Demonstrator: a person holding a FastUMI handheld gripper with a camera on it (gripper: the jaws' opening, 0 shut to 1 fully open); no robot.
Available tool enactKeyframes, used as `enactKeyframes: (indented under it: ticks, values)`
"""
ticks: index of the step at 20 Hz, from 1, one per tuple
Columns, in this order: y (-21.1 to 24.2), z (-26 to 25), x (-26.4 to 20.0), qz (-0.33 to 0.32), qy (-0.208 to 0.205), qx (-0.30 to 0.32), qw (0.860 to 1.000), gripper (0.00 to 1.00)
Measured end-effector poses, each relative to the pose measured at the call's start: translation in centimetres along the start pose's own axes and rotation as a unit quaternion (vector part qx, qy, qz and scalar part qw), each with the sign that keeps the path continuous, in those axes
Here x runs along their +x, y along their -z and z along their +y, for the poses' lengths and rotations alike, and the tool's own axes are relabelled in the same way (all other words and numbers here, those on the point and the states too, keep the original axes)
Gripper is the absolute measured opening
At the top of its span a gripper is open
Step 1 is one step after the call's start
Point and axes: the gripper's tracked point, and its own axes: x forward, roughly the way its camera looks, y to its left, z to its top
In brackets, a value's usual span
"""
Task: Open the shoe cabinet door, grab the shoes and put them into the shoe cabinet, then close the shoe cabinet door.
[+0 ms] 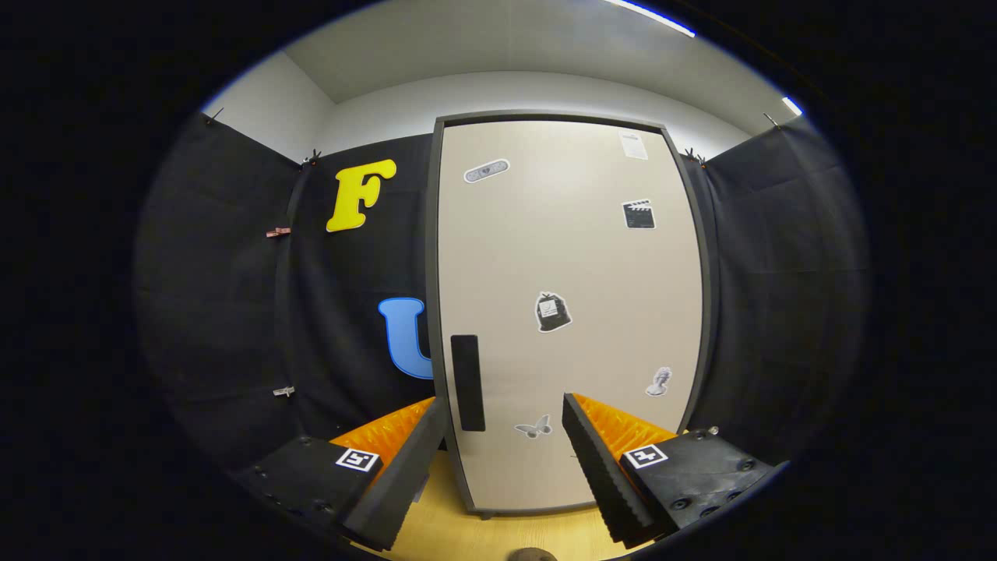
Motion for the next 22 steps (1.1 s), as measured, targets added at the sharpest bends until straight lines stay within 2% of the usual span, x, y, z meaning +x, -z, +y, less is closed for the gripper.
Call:
enactKeyframes:
  ticks: [5, 15, 18, 19, 22]
  values:
    - [1.0, 1.7, 3.9, 0.005, 0.003, 0.001, 1.000, 0.97]
    - [3.8, 1.9, 11.4, 0.027, 0.038, -0.002, 0.999, 0.97]
    - [4.3, 1.8, 12.5, 0.027, 0.046, -0.001, 0.999, 0.85]
    - [4.5, 1.8, 12.6, 0.029, 0.047, 0.000, 0.998, 0.85]
    - [4.9, 1.8, 13.2, 0.034, 0.056, -0.009, 0.998, 0.69]
